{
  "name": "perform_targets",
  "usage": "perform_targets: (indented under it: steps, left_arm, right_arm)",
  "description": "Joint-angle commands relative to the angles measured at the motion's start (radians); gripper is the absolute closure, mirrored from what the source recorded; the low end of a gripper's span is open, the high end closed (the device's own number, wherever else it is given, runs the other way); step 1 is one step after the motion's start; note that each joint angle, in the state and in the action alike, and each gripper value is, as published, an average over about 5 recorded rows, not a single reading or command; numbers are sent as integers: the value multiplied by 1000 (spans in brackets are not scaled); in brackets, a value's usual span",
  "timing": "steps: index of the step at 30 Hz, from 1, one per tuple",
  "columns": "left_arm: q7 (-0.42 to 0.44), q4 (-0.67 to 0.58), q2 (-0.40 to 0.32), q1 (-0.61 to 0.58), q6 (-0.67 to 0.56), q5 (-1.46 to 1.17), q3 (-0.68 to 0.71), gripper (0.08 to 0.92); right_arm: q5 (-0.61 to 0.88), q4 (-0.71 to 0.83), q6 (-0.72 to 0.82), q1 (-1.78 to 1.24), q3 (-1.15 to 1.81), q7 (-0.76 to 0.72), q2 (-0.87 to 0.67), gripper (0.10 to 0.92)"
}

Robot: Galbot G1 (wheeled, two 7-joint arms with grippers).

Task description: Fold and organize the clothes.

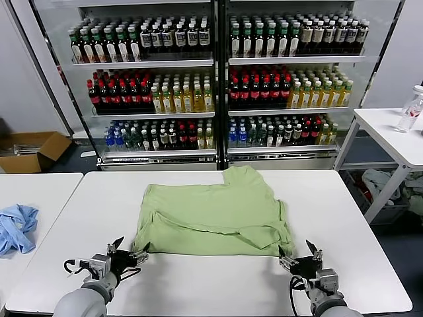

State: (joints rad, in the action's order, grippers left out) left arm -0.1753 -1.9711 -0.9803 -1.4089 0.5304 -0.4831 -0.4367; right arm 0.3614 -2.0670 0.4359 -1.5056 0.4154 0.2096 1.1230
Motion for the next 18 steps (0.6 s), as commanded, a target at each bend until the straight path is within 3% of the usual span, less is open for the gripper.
perform_targets:
  steps: [1,18]
  left_arm:
    - [7,27,1,-19,24,-9,-9,328]
    - [31,10,-37,-25,10,-4,0,821]
  right_arm:
    - [19,18,-9,-2,-6,-6,10,275]
    - [91,61,26,46,-8,-25,12,760]
